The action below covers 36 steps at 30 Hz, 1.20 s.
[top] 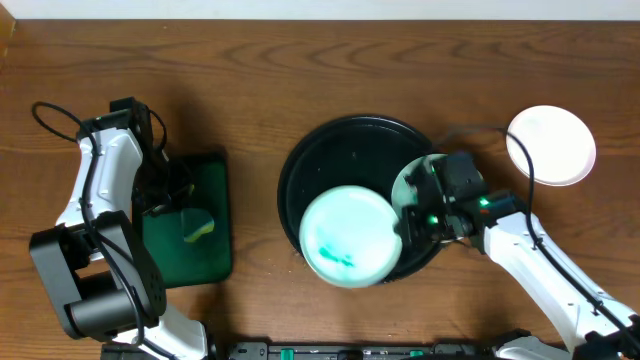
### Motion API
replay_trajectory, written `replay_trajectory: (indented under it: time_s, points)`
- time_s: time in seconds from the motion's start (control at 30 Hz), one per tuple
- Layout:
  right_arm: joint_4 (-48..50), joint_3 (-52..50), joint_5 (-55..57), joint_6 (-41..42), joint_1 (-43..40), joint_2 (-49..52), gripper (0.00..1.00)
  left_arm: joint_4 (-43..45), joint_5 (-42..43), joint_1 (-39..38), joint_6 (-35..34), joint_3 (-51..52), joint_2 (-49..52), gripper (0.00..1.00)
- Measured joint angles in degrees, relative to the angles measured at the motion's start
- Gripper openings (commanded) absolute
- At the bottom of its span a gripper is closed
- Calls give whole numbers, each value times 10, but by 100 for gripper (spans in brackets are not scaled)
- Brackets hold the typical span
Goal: Clean dirty plates on tray and stack at the side
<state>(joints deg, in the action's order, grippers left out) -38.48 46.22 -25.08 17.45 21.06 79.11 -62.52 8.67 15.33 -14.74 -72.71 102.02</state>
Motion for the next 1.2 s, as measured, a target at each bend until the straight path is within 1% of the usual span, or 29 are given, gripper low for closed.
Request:
replay_trajectory:
  time_s: [0.13,0.23,0.37,0.5,0.6,0.73,0.9,1.0,1.2]
  points:
    - [66,27,20,17,18,12,1,1,0,0,0,0,0,8]
    - [84,40,28,26,18,47,1,1,0,0,0,0,0,8]
    - [85,74,36,31,18,142,1,2,0,0,0,0,0,7]
    - [77,134,43,31,30,232,1,1,0,0,0,0,0,8]
    - [59,185,44,31,37,269,1,0,0,0,3,0,0,8]
    - [37,235,48,31,41,287,1,1,0,0,18,0,0,7]
    - [20,246,55,30,42,287,1,19,0,0,40,0,8,7]
    - [12,246,56,28,42,287,1,26,5,0,60,0,30,7]
    - [2,246,59,22,42,287,1,34,15,0,77,0,93,7]
